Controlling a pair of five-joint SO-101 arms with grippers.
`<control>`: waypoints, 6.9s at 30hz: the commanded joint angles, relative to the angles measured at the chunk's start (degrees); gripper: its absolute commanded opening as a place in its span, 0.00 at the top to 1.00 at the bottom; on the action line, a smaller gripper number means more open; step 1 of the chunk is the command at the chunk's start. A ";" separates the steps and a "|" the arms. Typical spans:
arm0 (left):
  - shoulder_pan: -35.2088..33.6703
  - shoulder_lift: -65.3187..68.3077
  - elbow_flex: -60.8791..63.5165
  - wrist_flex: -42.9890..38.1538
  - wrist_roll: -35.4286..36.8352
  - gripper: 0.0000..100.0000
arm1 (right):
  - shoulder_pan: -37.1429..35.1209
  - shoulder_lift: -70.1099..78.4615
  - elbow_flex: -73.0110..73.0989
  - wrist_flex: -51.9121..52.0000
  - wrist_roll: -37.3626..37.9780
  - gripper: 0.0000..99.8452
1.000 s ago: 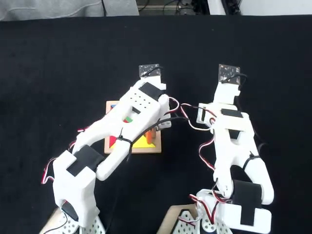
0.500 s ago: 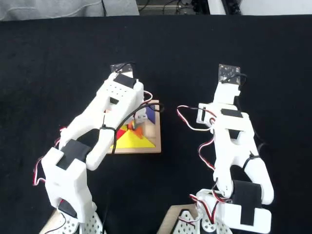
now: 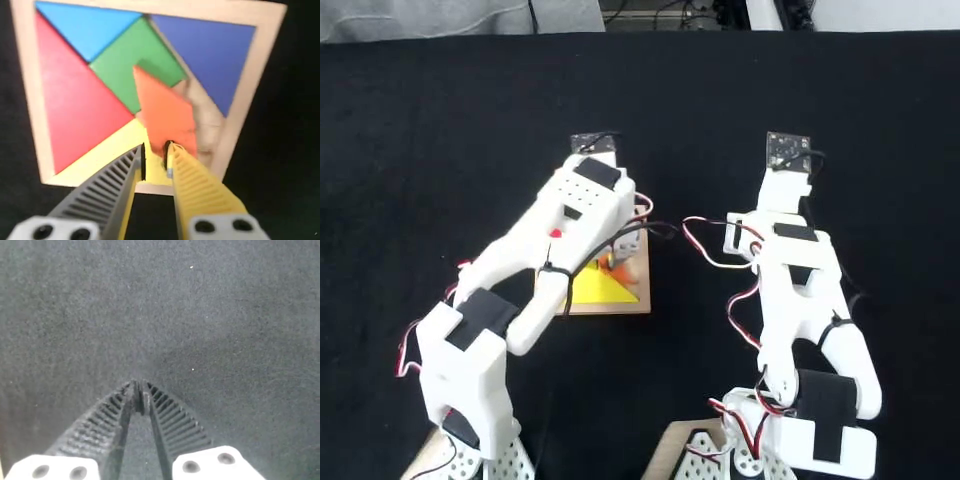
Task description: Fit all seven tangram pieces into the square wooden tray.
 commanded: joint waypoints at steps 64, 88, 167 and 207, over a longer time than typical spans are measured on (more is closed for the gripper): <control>-3.47 1.05 -9.01 3.69 -0.62 0.89 | -0.79 -2.95 -4.44 -0.70 0.97 0.99; 0.48 2.99 -10.42 3.87 -0.44 0.89 | -0.70 -3.21 -4.44 -0.70 0.97 0.99; -44.26 -77.36 75.30 -36.66 -30.33 0.89 | -29.80 17.71 -27.74 19.69 4.22 0.99; -34.95 -80.53 54.73 -41.76 -35.87 0.83 | -5.63 -19.82 -26.33 22.68 15.56 0.99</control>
